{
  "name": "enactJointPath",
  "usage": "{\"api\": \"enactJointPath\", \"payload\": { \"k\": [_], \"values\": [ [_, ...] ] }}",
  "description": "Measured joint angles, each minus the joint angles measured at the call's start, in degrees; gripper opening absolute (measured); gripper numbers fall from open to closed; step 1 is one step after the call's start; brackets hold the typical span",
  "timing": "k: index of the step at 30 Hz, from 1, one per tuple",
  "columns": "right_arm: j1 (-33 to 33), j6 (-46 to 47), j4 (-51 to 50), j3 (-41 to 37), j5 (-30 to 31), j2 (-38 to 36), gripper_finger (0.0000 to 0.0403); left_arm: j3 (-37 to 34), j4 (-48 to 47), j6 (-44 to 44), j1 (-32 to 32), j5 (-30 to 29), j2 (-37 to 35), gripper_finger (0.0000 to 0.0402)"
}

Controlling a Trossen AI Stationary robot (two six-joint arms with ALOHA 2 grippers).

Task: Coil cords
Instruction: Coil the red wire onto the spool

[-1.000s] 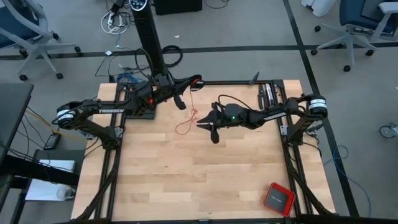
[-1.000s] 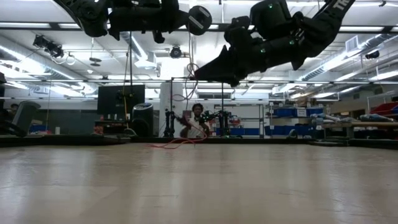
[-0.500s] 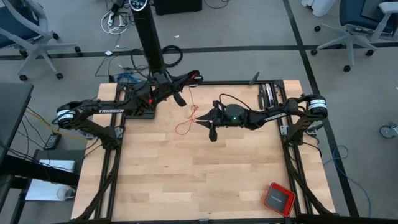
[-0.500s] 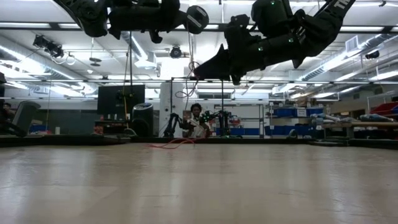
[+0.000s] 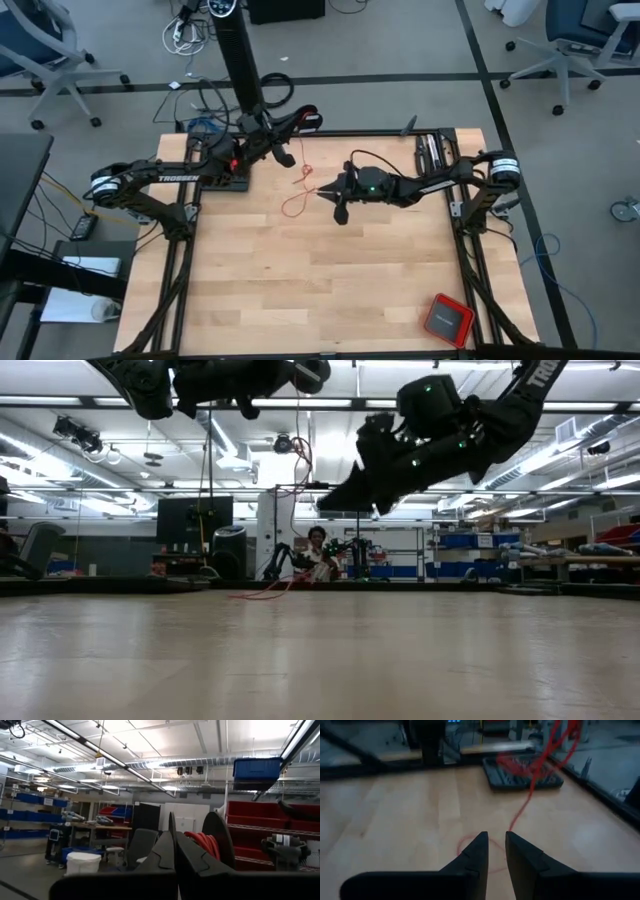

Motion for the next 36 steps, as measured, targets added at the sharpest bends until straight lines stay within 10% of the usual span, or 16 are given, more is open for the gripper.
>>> {"api": "enactJointPath", "payload": {
  "k": [36],
  "values": [
    [-5.4, -1.5, 4.1, 9.9, -6.0, 9.3, 0.0103, 0.0, 0.1, 0.0, -0.1, 1.1, 0.0, 0.0]
  ]
}}
